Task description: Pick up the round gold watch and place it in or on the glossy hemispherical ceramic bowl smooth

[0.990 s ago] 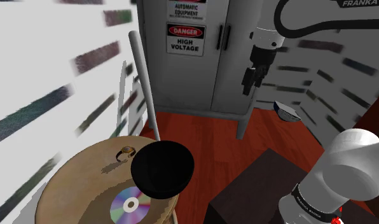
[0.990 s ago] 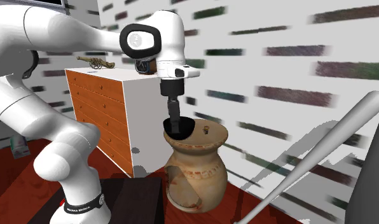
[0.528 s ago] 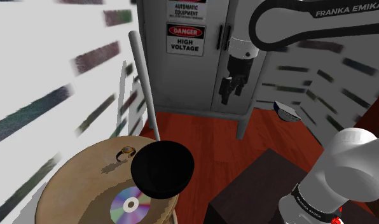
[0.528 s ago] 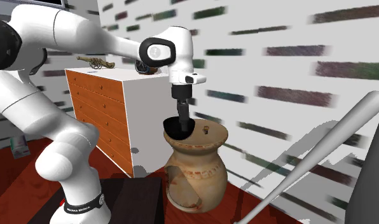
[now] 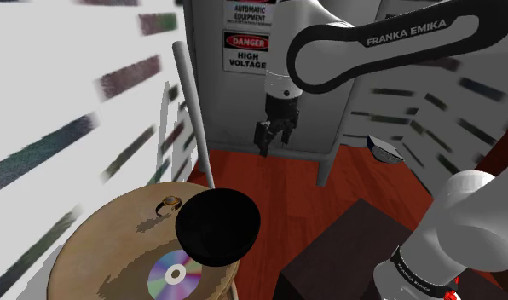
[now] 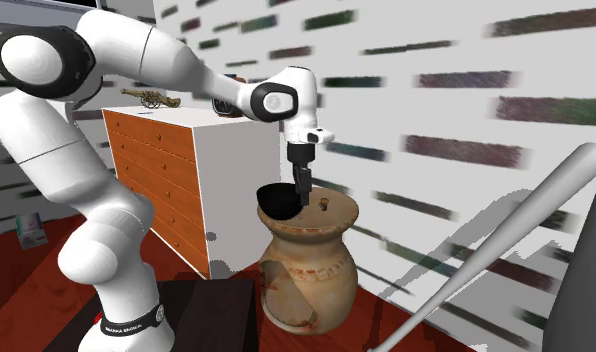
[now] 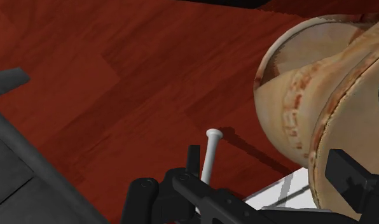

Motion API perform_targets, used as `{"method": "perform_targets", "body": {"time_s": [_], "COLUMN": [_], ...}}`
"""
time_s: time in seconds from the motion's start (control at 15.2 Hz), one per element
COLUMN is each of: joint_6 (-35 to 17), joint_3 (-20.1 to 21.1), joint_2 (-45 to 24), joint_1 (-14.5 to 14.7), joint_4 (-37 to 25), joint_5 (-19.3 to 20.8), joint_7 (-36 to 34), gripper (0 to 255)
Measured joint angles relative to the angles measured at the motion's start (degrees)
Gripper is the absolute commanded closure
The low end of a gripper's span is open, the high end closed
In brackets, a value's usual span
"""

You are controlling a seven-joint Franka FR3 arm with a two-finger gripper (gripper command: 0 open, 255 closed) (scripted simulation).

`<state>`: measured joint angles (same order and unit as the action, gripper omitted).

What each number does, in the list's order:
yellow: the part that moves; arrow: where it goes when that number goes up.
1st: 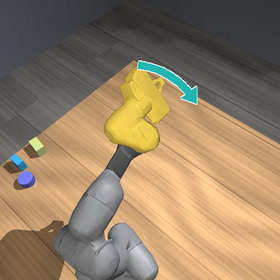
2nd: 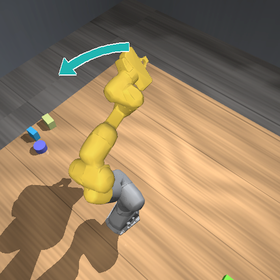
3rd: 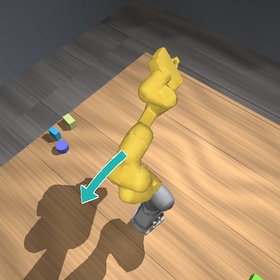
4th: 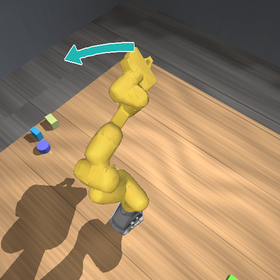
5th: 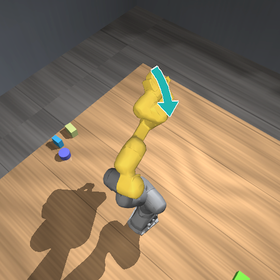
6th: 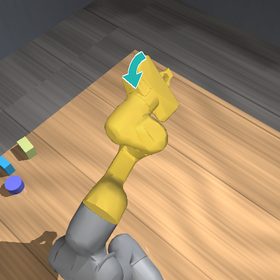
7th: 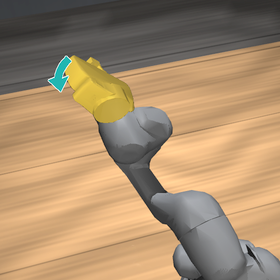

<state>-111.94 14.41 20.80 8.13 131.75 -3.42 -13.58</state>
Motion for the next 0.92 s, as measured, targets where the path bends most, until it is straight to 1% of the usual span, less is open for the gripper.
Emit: {"method": "perform_targets", "body": {"time_s": [0.07, 0.26, 0.53, 0.92], "joint_6": [-1.04, -2.74, -5.0, -7.17], "joint_3": [0.91, 3.32, 6.27, 9.32], "joint_2": [-1.3, -6.46, -13.75, -26.38], "joint_1": [0.37, 1.09, 2.19, 4.74], "joint_4": [-0.24, -3.74, -8.6, -18.35], "joint_5": [-0.14, 0.27, 1.77, 6.39], "joint_7": [-1.19, -4.57, -9.36, -16.87], "gripper": [0, 0, 0, 0]}}
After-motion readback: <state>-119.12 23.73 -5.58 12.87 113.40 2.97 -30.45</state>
